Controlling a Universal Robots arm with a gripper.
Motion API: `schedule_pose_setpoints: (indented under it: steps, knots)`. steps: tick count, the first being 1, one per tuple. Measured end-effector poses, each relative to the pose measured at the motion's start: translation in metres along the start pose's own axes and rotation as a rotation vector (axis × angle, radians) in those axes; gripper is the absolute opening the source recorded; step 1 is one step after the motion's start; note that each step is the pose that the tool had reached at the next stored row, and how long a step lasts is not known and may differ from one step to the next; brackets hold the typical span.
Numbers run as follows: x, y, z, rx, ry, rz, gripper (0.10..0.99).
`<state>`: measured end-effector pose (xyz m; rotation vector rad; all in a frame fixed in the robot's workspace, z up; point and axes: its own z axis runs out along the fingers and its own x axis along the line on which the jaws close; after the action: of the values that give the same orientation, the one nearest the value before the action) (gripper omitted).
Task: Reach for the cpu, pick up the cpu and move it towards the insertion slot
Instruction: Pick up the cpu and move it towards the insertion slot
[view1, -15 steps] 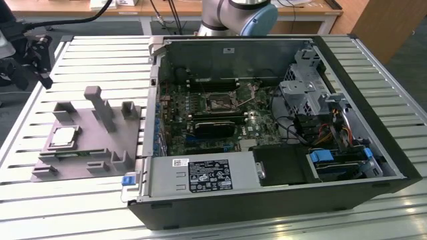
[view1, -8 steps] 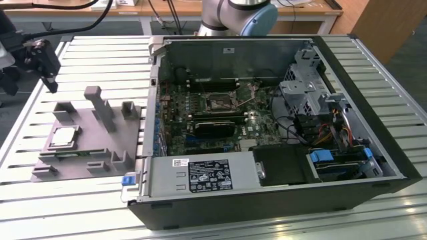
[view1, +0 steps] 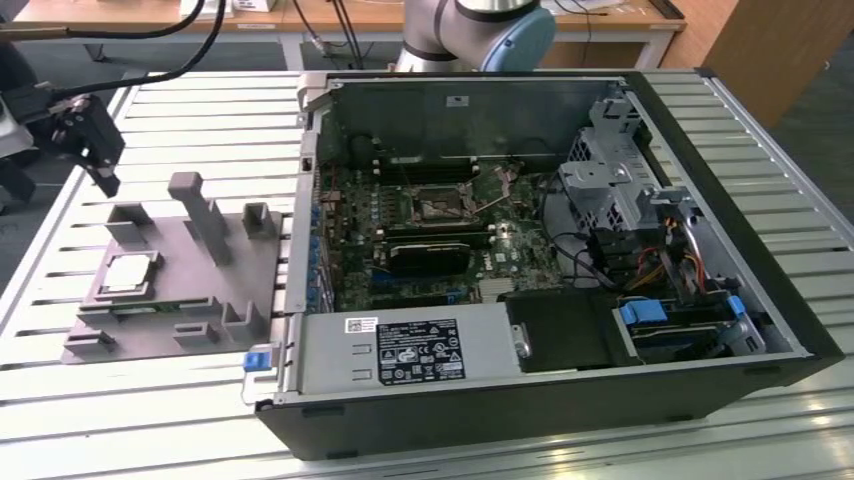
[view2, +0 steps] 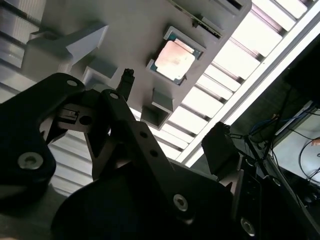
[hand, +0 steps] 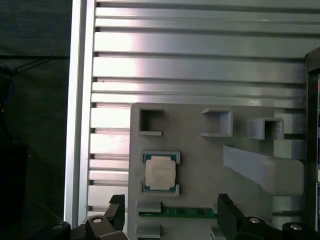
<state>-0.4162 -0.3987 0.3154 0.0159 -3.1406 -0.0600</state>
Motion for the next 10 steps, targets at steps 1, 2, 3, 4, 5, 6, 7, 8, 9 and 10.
schedule_pose_setpoints:
  steps: [1, 2, 3, 4, 5, 6, 7, 8, 9, 10]
  knots:
    - [0.0007, -0.0001, 0.0018, 0.0, 0.0, 0.001, 0.824]
    - [0.0014, -0.0003, 0.0036, 0.0, -0.0001, 0.001, 0.824]
    - [0.002, -0.0004, 0.0055, 0.0, -0.0001, 0.002, 0.824]
    - [0.0026, -0.0004, 0.0073, 0.0, 0.0, 0.002, 0.824]
    - [0.0029, -0.0005, 0.0091, 0.0, -0.0001, 0.002, 0.824]
    - [0.0032, -0.0006, 0.011, 0.0, -0.0001, 0.002, 0.824]
    - [0.0034, -0.0006, 0.0128, 0.0, -0.0001, 0.002, 0.824]
    - [0.0035, -0.0007, 0.0146, 0.0, -0.0001, 0.002, 0.824]
    - [0.0036, -0.0008, 0.0164, 0.0, -0.0001, 0.002, 0.824]
    - [0.0037, -0.0009, 0.0182, 0.0, -0.0001, 0.002, 0.824]
